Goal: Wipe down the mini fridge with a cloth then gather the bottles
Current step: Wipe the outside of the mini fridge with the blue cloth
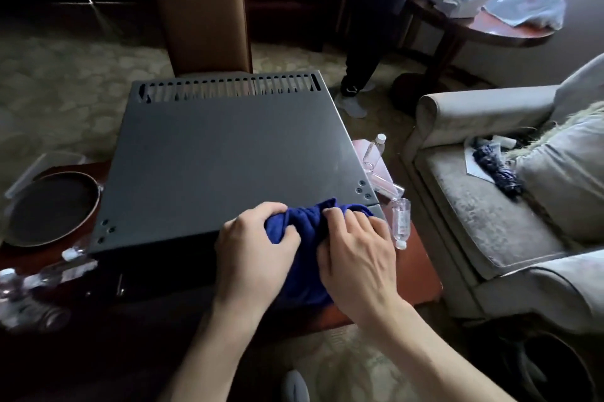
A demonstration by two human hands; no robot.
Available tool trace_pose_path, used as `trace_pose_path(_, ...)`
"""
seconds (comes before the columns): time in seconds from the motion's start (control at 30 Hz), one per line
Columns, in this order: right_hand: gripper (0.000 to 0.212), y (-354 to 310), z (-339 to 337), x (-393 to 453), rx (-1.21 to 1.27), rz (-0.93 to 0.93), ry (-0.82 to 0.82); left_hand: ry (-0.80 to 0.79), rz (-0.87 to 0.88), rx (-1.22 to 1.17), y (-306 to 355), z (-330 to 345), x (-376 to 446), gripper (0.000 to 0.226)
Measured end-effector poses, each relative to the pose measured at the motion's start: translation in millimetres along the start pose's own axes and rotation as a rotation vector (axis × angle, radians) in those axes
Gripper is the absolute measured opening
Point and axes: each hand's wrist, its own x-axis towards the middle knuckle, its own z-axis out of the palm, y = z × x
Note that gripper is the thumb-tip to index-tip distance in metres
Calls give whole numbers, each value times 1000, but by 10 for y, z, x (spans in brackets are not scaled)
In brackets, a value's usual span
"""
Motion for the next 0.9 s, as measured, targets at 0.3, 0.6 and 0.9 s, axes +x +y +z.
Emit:
trace_pose_path(0.3,43,505,-42,99,355,180,235,114,-25,-347,348,507,-20,24)
trace_pose_path(0.6,46,619,170,763,304,156,-46,47,-139,-240,395,634,609,21)
trace_pose_path(0.9,26,707,222,955,375,68,-58,46,-127,-172,382,609,697,17)
